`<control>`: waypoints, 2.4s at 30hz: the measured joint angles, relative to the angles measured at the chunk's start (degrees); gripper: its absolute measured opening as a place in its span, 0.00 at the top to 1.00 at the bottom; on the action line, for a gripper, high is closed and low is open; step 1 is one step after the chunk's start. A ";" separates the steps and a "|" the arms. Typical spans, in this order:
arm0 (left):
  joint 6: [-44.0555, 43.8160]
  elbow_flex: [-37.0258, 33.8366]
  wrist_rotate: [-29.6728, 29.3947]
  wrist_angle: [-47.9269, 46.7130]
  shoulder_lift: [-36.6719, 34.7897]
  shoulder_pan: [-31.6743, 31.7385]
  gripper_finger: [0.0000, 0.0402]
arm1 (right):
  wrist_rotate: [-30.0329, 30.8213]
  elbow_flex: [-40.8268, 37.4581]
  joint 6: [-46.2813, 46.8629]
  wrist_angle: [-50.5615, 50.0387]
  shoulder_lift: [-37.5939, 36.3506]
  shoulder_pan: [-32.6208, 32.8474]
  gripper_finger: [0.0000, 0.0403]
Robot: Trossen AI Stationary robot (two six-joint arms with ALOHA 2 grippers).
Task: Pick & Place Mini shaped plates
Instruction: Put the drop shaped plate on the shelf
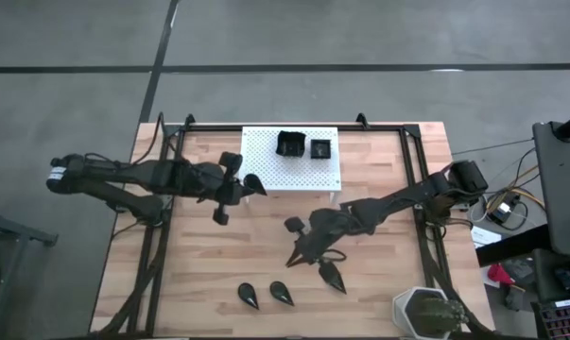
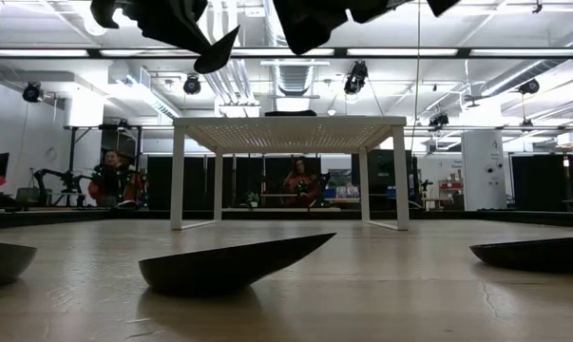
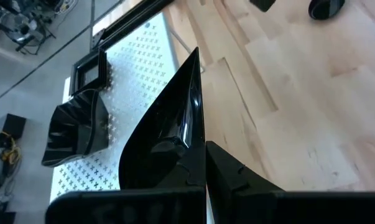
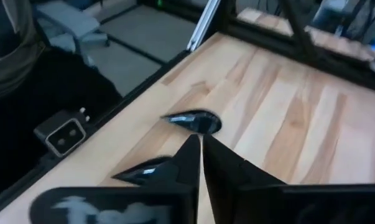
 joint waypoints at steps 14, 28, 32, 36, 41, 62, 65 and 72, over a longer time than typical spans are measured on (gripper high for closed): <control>0.90 -0.13 3.73 -1.05 0.34 5.05 1.00 | 2.59 -12.89 4.72 14.69 -9.72 0.87 0.98; 5.44 4.25 3.34 -7.14 6.88 9.43 1.00 | 3.14 -17.13 5.06 20.80 -11.70 0.90 0.98; 6.36 7.13 1.08 -10.62 9.46 10.64 1.00 | 3.12 -17.14 5.04 20.77 -11.65 0.92 0.98; 7.60 9.83 1.86 -11.55 12.20 12.12 1.00 | 3.11 -17.14 4.89 20.74 -11.61 0.92 0.98; 8.43 13.15 3.65 -15.03 15.15 15.04 1.00 | 3.07 -17.14 4.80 20.80 -11.59 0.92 0.98; 8.68 14.80 11.94 -15.48 19.64 24.25 1.00 | 2.98 -17.14 3.73 22.22 -11.57 1.18 0.98; 8.42 14.81 11.95 -15.41 20.92 24.12 1.00 | 2.96 -17.14 3.73 22.56 -11.57 1.18 0.98; 8.18 15.79 10.69 -15.26 21.20 24.14 1.00 | 2.98 -17.14 4.04 22.38 -11.55 1.18 0.98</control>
